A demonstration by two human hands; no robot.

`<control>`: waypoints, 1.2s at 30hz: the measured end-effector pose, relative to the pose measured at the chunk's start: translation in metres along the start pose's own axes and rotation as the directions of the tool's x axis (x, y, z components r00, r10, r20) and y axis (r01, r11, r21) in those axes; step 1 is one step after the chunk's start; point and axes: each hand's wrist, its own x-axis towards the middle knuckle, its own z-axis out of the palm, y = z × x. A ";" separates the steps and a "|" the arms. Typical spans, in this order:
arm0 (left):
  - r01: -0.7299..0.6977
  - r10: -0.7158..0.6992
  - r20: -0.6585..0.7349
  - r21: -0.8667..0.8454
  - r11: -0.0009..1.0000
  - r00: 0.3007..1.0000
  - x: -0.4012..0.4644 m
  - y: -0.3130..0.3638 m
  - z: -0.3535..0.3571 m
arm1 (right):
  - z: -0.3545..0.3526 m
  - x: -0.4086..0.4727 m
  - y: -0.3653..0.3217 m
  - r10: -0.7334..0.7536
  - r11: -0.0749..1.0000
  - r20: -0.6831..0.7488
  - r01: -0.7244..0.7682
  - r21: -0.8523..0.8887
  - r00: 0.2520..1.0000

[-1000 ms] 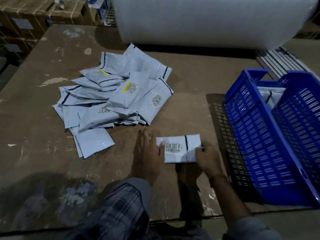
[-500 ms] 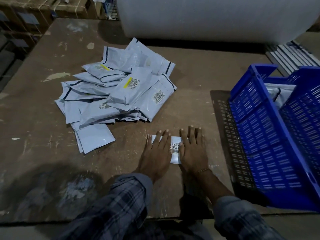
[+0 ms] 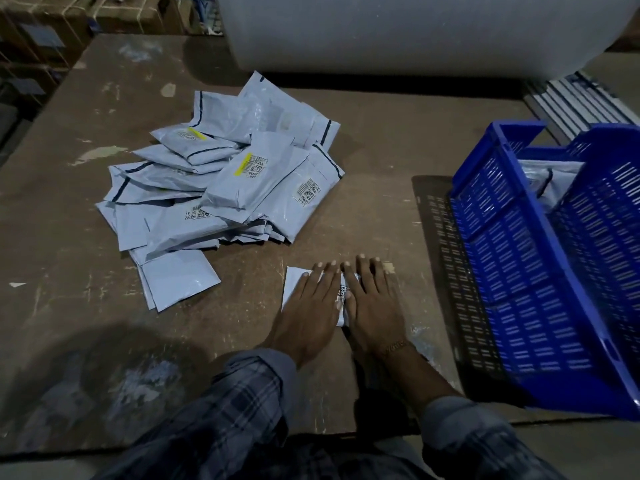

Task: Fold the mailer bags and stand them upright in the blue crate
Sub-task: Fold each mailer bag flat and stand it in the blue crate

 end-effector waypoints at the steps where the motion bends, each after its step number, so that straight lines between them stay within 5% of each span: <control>1: -0.011 0.011 0.011 0.002 1.000 1.000 0.000 -0.004 0.000 | 0.000 -0.003 -0.002 0.001 1.000 -0.008 -0.001 -0.005 1.000; 7: 0.212 -0.212 0.021 -0.019 0.977 0.977 0.014 -0.016 -0.010 | 0.003 -0.023 -0.007 -0.019 1.000 -0.019 0.019 -0.011 1.000; 13: 0.008 -0.006 0.081 -0.015 1.000 0.997 -0.010 -0.018 -0.014 | -0.002 -0.005 -0.004 0.032 0.999 0.018 -0.032 0.021 0.999; 18: 0.006 -0.002 0.077 -0.058 0.998 0.997 -0.016 -0.020 -0.014 | -0.003 0.007 -0.013 0.116 0.993 0.015 -0.116 0.005 0.993; 25: 0.237 -0.228 0.071 -0.181 0.955 0.971 0.008 -0.036 -0.013 | -0.001 -0.017 -0.014 0.011 0.999 0.008 -0.011 -0.049 1.000; 28: 0.305 -0.301 0.058 -0.105 0.946 0.952 0.017 -0.035 -0.012 | -0.001 -0.022 -0.010 -0.004 0.999 0.024 0.005 -0.041 1.000; 32: 0.083 -0.083 0.053 0.009 0.997 0.995 -0.007 -0.018 -0.006 | -0.001 -0.001 -0.017 0.065 0.997 0.011 -0.065 -0.040 0.998; 36: 0.038 -0.038 0.035 0.010 0.999 0.999 -0.010 -0.023 -0.008 | 0.001 0.015 -0.022 0.126 0.991 0.019 -0.124 -0.053 0.992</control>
